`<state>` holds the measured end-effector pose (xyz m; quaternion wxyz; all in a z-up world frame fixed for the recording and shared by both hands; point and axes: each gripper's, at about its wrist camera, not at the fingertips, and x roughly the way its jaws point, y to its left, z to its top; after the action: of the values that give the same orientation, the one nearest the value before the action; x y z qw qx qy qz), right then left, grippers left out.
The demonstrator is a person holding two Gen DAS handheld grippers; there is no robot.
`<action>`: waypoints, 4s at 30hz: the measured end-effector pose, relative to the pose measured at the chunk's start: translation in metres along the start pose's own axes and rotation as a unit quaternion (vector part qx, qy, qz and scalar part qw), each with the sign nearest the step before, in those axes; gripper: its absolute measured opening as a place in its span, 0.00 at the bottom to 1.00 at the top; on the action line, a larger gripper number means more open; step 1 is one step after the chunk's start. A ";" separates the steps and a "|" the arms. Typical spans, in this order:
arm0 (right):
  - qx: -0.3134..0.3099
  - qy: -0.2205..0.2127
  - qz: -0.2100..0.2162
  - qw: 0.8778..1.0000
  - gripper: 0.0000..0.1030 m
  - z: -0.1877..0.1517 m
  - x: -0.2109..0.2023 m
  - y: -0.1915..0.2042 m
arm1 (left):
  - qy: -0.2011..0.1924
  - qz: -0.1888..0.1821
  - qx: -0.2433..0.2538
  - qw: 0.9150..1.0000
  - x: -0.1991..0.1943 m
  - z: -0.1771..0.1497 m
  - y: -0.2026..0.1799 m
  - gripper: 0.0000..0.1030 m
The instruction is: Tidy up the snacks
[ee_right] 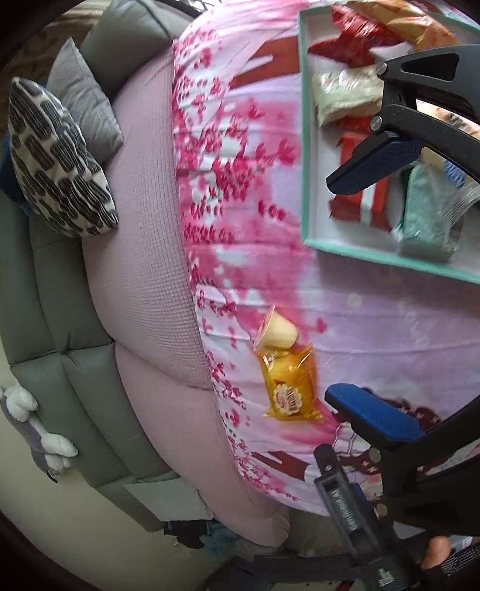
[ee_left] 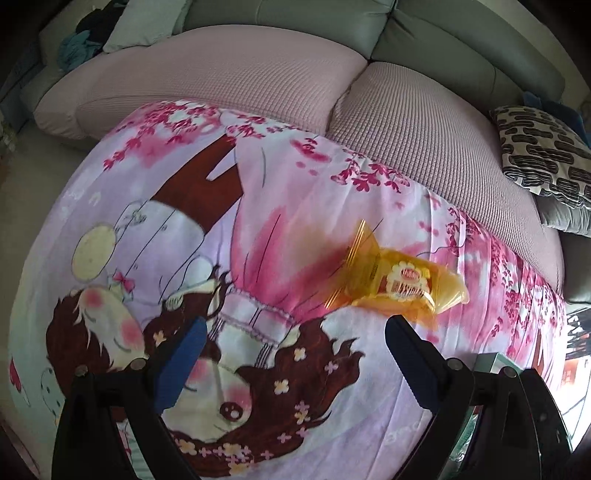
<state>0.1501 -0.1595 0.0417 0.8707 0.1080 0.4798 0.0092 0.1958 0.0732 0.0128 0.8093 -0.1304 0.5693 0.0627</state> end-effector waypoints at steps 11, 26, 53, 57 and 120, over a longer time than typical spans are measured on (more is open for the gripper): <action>0.010 0.100 0.018 0.995 0.79 0.051 0.080 0.017 | 0.035 -0.047 -0.007 0.998 0.027 0.041 -0.017 0.94; 0.019 0.114 0.028 0.993 0.50 0.054 0.136 0.027 | 0.070 -0.080 0.002 0.994 0.061 0.046 -0.049 0.94; 0.025 0.105 -0.005 0.994 0.46 0.048 0.113 -0.010 | 0.091 -0.078 0.030 0.992 0.083 0.033 -0.077 0.78; 0.023 0.104 -0.009 0.994 0.46 0.046 0.111 -0.009 | 0.086 -0.083 0.027 0.992 0.082 0.030 -0.075 0.75; 0.045 0.015 -0.026 0.999 0.45 -0.113 -0.067 -0.045 | -0.023 -0.159 0.074 0.984 -0.070 -0.136 -0.066 0.72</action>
<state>0.0150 -0.1908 0.0306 0.8577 0.1345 0.4950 -0.0334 0.0648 -0.0255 0.0443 0.8294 -0.1577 0.5254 -0.1060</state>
